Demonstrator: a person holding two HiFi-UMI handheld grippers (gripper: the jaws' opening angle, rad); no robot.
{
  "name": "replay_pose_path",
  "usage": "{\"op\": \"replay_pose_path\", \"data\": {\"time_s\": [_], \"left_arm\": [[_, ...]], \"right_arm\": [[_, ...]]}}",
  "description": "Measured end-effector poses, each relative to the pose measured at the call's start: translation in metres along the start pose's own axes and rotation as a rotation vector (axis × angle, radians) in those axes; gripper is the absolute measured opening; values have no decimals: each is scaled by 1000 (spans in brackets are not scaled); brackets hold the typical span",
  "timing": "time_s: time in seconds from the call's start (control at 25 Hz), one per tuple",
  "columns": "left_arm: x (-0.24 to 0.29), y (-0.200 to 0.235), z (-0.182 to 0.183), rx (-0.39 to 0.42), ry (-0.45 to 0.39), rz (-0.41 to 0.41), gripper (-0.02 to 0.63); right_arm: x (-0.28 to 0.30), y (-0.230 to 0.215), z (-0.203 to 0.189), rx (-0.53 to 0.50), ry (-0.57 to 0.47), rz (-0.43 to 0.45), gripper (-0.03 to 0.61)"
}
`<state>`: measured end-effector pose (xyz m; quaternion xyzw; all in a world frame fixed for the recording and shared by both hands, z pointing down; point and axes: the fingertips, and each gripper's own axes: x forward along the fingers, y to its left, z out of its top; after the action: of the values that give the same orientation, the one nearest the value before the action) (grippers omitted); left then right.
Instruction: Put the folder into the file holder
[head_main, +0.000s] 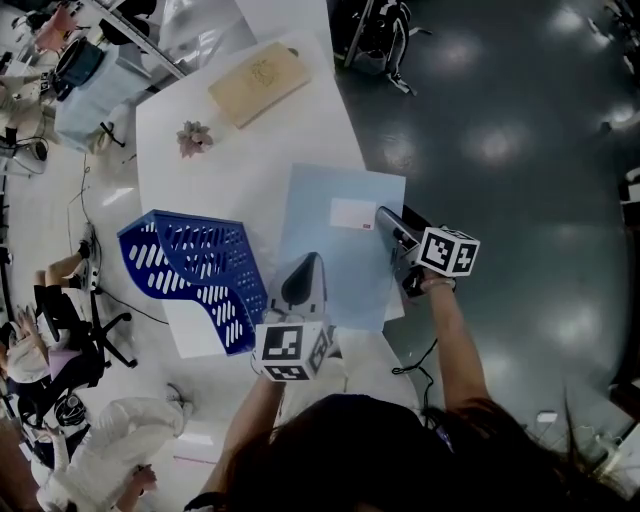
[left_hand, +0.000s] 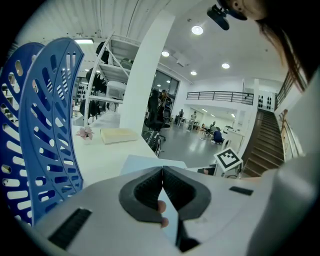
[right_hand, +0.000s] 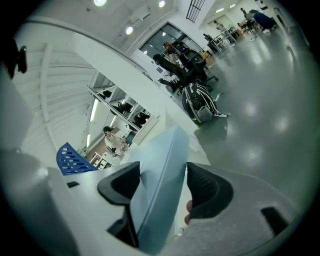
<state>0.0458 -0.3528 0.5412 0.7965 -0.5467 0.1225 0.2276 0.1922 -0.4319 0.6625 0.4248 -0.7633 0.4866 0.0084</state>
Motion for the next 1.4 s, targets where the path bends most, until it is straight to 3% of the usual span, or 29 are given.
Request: {"op": "replay_pose_path", "data": {"time_s": [0.6,0.72,1.4], "left_arm": [[-2,-4,-7,-2,20,-4,6],[-4,-7,-6,-4,16,-5,6],[-22,-12,0,2,-18,10,6]], "right_arm": [[14,0,-9,282,67,195,268],[11,-3,-14,348,84,177,258],[-16,-1,-12,429,53,204,184]]}}
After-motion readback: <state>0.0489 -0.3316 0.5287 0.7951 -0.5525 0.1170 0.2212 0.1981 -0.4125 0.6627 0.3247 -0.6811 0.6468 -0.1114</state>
